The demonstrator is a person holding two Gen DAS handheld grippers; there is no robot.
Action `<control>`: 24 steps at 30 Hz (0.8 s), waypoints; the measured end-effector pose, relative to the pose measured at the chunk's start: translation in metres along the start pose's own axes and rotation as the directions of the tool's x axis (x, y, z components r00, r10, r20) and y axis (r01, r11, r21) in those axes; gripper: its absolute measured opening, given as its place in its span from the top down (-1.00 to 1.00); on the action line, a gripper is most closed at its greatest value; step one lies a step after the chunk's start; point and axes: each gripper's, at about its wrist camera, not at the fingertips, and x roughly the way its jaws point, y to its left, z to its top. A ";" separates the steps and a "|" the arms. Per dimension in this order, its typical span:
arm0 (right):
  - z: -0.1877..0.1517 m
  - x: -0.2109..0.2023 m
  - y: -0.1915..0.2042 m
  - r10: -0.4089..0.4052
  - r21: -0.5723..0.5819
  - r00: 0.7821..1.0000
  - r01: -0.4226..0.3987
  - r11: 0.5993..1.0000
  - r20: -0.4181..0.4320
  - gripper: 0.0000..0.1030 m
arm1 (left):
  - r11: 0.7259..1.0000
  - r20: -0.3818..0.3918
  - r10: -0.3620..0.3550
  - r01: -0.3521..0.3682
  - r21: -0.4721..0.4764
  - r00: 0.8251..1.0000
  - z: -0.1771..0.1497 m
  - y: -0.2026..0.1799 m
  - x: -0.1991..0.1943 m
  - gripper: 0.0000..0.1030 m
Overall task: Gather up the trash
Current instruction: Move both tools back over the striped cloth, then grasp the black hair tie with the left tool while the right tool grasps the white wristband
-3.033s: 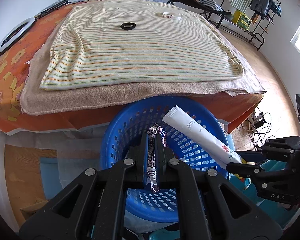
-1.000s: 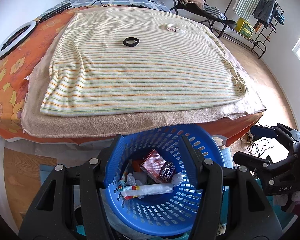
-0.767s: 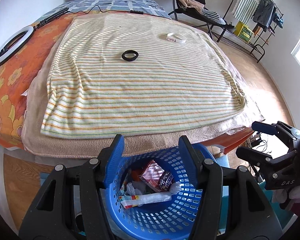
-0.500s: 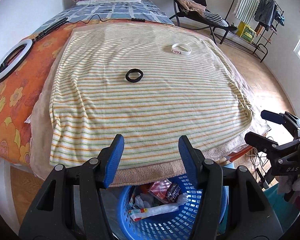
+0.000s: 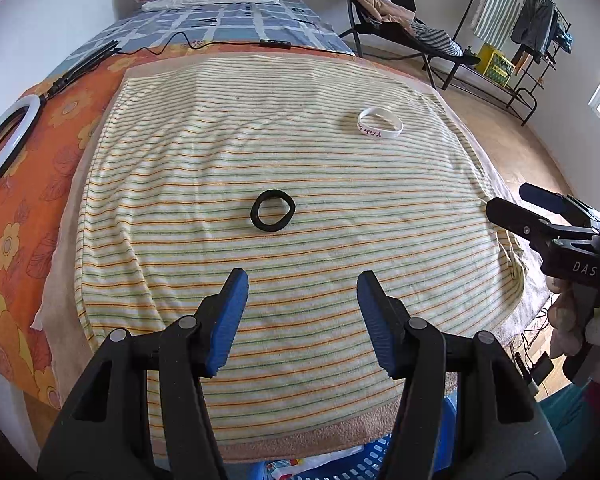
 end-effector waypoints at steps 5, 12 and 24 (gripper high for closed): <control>0.022 0.029 -0.015 0.003 0.032 1.000 -0.003 0.999 -0.001 -0.94 | 0.999 -0.033 -0.023 0.022 -0.032 0.999 0.014 0.009 0.026 -0.13; 0.049 0.072 -0.028 0.028 0.103 0.999 -0.026 0.994 -0.019 -0.94 | 1.000 -0.057 -0.015 0.014 -0.026 0.998 0.027 0.012 0.049 -0.13; 0.082 0.146 -0.025 0.042 0.159 0.994 -0.026 0.987 -0.104 -0.94 | 0.999 -0.084 -0.010 0.008 -0.031 0.996 0.038 0.025 0.072 -0.13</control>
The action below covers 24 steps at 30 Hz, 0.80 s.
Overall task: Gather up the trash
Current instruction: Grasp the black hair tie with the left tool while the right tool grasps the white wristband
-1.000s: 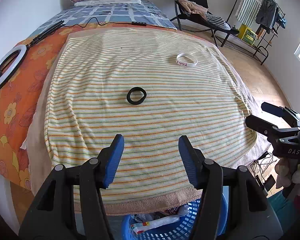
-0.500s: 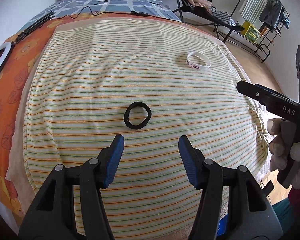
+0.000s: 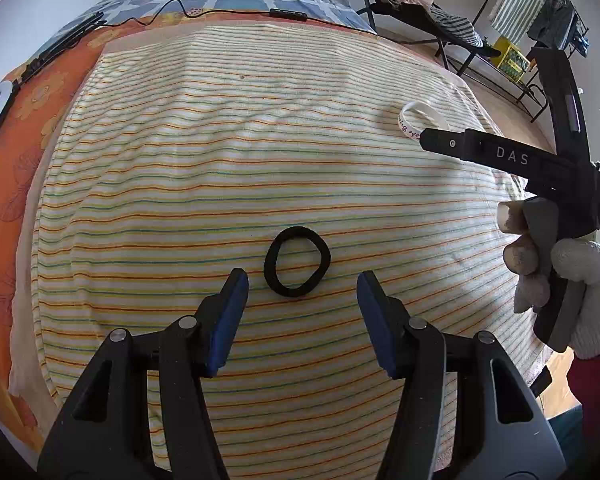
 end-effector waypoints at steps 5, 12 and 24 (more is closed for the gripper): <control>0.008 0.020 0.001 0.004 0.014 1.000 -0.004 1.000 -0.016 -0.94 | 1.000 -0.012 0.003 -0.003 0.010 1.000 0.001 0.001 0.006 -0.13; 0.022 0.037 0.010 -0.032 0.006 0.999 0.032 0.999 0.025 -0.98 | 1.000 -0.006 0.013 -0.013 0.014 1.000 0.004 0.001 0.010 -0.13; 0.025 0.036 0.018 -0.114 -0.076 0.990 0.120 0.990 0.080 0.22 | 0.993 0.025 0.082 -0.084 0.080 0.996 0.003 -0.007 0.013 0.45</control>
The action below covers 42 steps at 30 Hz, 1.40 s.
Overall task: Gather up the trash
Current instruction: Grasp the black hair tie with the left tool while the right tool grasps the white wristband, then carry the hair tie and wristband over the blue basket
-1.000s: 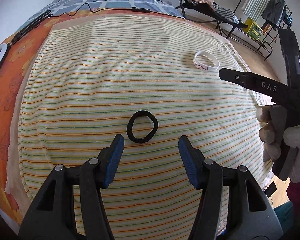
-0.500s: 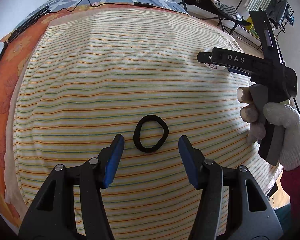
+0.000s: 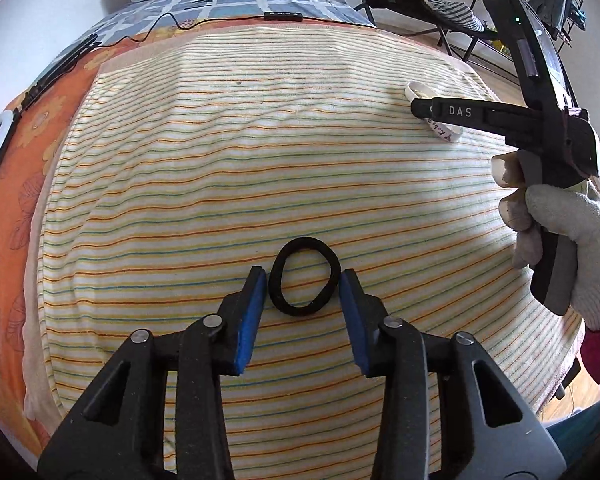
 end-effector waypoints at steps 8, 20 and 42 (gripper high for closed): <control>-0.002 -0.011 -0.019 0.066 0.041 0.998 -0.066 0.997 -0.005 0.80 | 1.000 0.018 -0.003 0.003 -0.018 1.000 -0.001 0.008 -0.008 0.88; -0.015 -0.065 -0.022 0.116 0.011 0.993 -0.116 0.993 0.034 0.81 | 1.000 0.068 0.002 -0.001 -0.011 0.998 -0.006 0.002 -0.039 0.88; -0.121 -0.154 0.026 0.194 -0.119 0.980 -0.197 0.973 -0.037 0.81 | 1.000 0.117 -0.019 0.019 0.004 0.993 -0.066 -0.021 -0.100 0.88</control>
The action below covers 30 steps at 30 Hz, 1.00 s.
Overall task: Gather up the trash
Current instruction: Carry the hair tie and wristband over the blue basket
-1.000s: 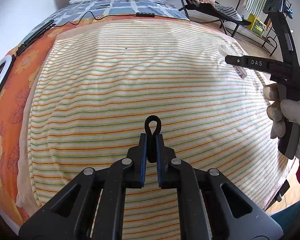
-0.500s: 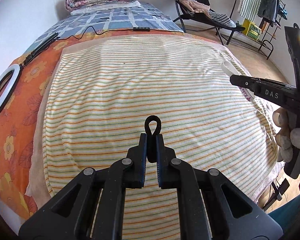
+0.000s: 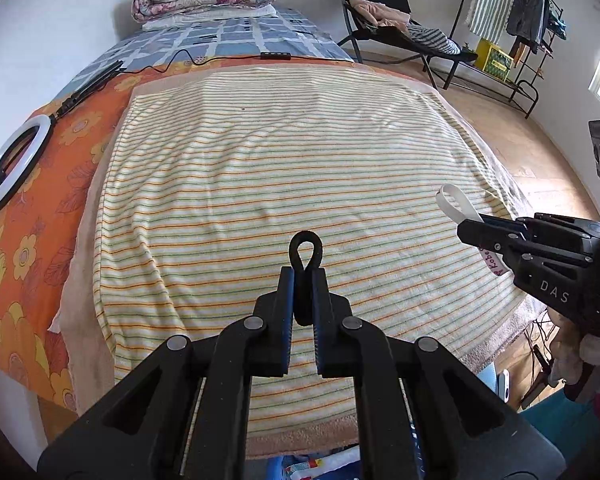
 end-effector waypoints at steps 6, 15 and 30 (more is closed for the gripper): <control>-0.031 -0.023 0.014 0.029 -0.009 1.000 -0.029 1.000 -0.002 0.81 | 1.000 0.004 -0.016 0.016 -0.006 1.000 -0.017 -0.011 -0.017 0.88; -0.060 -0.062 0.025 0.075 -0.002 0.997 -0.075 0.997 0.030 0.81 | 1.000 0.023 -0.022 0.022 -0.007 0.999 -0.047 -0.022 -0.052 0.88; -0.124 -0.104 0.052 0.134 -0.039 0.991 -0.133 0.990 0.015 0.81 | 0.998 -0.006 -0.059 0.059 -0.018 0.998 -0.117 -0.040 -0.077 0.88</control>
